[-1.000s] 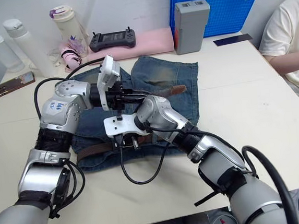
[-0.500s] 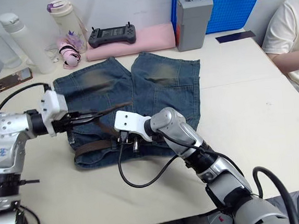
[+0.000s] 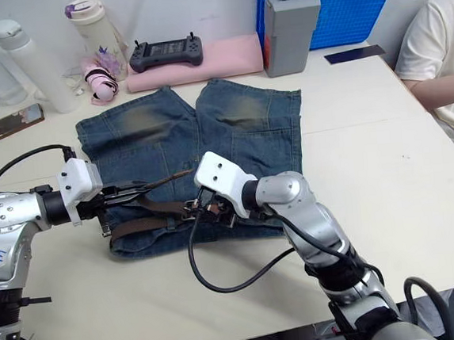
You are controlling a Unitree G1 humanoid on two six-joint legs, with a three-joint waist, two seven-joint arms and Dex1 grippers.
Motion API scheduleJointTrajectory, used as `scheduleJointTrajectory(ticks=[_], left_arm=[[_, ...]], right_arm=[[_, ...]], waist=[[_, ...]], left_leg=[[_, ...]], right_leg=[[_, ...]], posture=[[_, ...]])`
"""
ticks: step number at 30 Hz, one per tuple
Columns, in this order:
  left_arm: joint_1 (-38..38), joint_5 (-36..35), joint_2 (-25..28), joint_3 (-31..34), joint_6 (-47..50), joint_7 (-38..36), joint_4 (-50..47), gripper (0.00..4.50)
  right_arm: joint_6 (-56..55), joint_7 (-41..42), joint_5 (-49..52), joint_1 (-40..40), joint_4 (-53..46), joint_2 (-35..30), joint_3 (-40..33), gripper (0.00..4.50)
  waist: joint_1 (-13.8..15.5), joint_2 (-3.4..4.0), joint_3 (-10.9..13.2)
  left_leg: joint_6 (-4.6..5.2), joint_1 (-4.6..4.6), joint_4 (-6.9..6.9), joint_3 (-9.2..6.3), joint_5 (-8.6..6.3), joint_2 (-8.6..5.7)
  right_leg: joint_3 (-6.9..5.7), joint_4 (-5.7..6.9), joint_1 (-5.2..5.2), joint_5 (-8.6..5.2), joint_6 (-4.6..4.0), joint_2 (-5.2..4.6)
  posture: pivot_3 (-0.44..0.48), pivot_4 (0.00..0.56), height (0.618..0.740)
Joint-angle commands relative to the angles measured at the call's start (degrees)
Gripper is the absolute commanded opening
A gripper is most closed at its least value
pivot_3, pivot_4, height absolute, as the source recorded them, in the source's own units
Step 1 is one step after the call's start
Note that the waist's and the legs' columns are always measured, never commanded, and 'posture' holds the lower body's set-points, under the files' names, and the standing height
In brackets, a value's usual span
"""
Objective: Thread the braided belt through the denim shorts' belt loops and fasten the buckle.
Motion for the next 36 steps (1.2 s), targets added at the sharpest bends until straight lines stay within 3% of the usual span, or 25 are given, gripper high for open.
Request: scheduleJointTrajectory(ticks=[1, 11, 22, 36], left_arm=[[-1.08, -1.96, 0.32, 0.95, 0.81, 0.58, -2.20, 0.00], [-2.86, -2.33, 0.50, 0.15, 1.70, 0.42, -1.48, 0.00], [-4.22, -3.30, 0.80, 0.57, 3.73, -0.60, -0.12, 0.00], [-5.61, -4.72, 2.27, 1.23, 5.41, -1.64, 2.23, 0.00]], right_arm=[[-7.55, -4.70, -3.01, 3.25, -2.72, -2.50, 3.33, 4.45], [-17.90, -12.70, -7.94, 5.95, 3.96, -1.31, 9.12, 4.45], [-20.62, -11.44, -9.36, 4.32, 7.25, -1.97, 10.93, 4.45], [-18.29, -17.27, -16.84, 6.37, 7.78, -0.40, 11.69, 4.45]], waist=[[0.06, 0.00, 0.00], [-0.03, -0.05, 0.03], [-0.02, -0.05, 0.03], [-0.03, -0.06, 0.02]], left_leg=[[0.00, 0.00, 0.00, 0.02, 0.00, 0.00], [0.00, 0.05, 0.00, 0.08, 0.00, 0.03], [0.00, 0.05, 0.02, 0.06, 0.00, 0.04], [0.00, 0.05, 0.06, 0.06, 0.00, 0.04]], right_leg=[[-0.01, 0.00, 0.00, 0.00, 0.00, 0.00], [0.01, 0.00, 0.00, 0.00, 0.00, 0.03], [0.01, 0.01, 0.01, 0.00, 0.00, 0.03], [0.02, 0.03, 0.01, 0.00, 0.00, 0.04]], posture=[[0.000, 0.150, 0.705], [0.000, 0.150, 0.705], [0.000, 0.150, 0.705], [0.000, 0.150, 0.705]])
